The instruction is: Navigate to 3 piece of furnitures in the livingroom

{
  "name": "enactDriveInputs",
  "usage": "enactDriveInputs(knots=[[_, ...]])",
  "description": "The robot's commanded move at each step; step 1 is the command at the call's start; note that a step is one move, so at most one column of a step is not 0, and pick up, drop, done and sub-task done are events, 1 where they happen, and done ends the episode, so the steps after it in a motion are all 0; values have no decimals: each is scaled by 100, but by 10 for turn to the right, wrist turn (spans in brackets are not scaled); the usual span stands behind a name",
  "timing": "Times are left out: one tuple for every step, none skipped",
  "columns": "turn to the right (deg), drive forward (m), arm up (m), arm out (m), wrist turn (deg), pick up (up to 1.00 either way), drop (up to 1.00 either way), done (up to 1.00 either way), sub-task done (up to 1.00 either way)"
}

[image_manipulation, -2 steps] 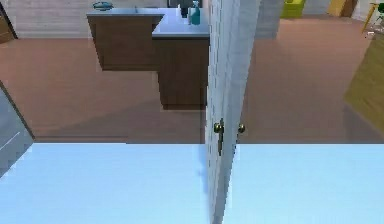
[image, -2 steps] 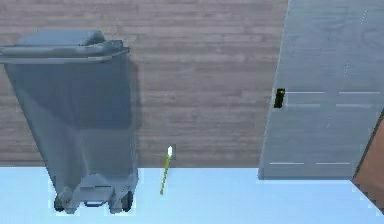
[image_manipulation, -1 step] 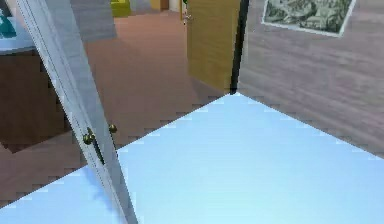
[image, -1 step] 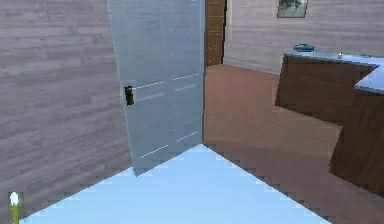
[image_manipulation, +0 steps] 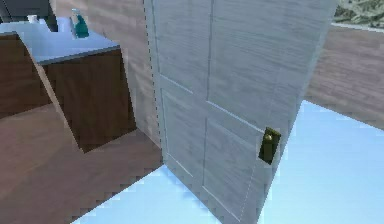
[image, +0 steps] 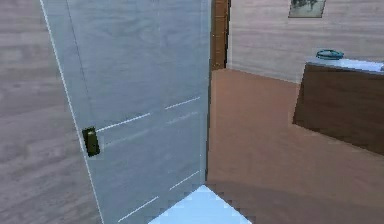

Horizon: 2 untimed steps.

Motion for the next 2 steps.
enactDriveInputs(knots=[[210, 0, 0, 0, 0, 0, 0, 0, 0], [0, 100, 0, 0, 0, 0, 0, 0, 0]])
